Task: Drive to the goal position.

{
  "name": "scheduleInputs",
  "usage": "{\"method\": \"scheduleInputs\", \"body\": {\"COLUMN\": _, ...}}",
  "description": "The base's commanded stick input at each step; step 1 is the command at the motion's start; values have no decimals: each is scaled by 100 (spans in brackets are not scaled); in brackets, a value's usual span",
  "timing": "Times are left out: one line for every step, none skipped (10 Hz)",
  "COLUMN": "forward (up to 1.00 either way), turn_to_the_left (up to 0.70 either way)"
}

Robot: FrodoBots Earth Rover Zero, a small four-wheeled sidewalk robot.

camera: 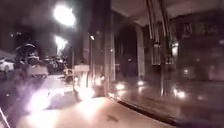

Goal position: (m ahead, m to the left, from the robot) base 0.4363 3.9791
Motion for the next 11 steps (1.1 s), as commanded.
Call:
{"method": "scheduleInputs", "body": {"forward": 45, "turn_to_the_left": 0}}
{"method": "scheduleInputs", "body": {"forward": 45, "turn_to_the_left": 0}}
{"method": "scheduleInputs", "body": {"forward": 45, "turn_to_the_left": 0}}
{"method": "scheduleInputs", "body": {"forward": 45, "turn_to_the_left": 0}}
{"method": "scheduleInputs", "body": {"forward": 45, "turn_to_the_left": 0}}
{"method": "scheduleInputs", "body": {"forward": 45, "turn_to_the_left": 0}}
{"method": "scheduleInputs", "body": {"forward": 45, "turn_to_the_left": 0}}
{"method": "scheduleInputs", "body": {"forward": 45, "turn_to_the_left": 0}}
{"method": "scheduleInputs", "body": {"forward": 45, "turn_to_the_left": 0}}
{"method": "scheduleInputs", "body": {"forward": 0, "turn_to_the_left": 0}}
{"method": "scheduleInputs", "body": {"forward": 0, "turn_to_the_left": 0}}
